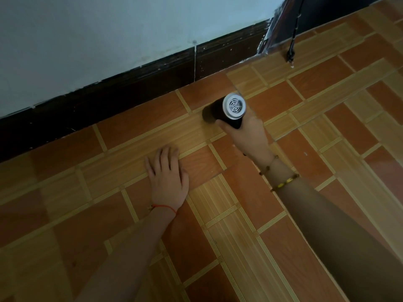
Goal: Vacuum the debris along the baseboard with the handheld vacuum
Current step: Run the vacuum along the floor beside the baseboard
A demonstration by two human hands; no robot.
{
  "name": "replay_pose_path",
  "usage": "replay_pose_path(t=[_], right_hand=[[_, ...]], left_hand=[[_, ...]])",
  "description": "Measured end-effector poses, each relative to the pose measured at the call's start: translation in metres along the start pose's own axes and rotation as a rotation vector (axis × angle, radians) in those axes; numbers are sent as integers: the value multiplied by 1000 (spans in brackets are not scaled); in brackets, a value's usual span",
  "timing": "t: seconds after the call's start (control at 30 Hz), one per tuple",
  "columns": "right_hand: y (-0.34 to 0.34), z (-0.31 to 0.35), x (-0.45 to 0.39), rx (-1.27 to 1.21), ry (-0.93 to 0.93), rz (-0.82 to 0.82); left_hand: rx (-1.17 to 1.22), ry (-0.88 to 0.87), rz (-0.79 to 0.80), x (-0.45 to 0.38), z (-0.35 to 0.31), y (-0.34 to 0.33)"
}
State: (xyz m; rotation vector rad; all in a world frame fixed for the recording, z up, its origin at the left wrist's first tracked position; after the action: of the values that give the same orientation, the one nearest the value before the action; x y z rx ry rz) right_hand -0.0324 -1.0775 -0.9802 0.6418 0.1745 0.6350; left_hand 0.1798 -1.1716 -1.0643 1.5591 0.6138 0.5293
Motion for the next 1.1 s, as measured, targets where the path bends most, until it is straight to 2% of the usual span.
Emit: replay_pose_path(t=[0.13,0.23,0.4,0.6,0.67,0.87,0.97,1.1], right_hand=[[19,-6,-32,28,-67,-130],[20,-5,-51,33,-106,-163],[-14,18,-67,-18,5,-106],[-67,48,-63,-76,153,82],[-68,50,-65,-63,163,78],[-40,43,-77,-3,106,-79],[-48,49,-74,-8,116,-34],[-78,68,-58,-28,161,106]], left_hand=[[17,3,1,-1,0,0],[20,1,-5,-1,0,-1],[33,9,-24,-1,1,1],[45,17,-31,-2,0,2],[51,18,-34,-2,1,2],[71,20,-11,-2,1,1],[71,19,-5,-2,2,0],[79,8,-13,-2,2,2]])
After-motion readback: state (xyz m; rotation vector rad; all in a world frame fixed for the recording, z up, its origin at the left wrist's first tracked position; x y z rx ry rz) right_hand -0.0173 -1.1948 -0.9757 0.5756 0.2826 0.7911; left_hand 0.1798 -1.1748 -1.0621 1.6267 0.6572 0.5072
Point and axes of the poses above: each hand's wrist, its own x-axis away from the middle knuckle, its own y-axis out of the back of the hand, z = x × y, the point moved 10 cm from there along -x, towards the middle knuckle, and after that the axes turned 11 degrees about -x, right-handed, at the moved point
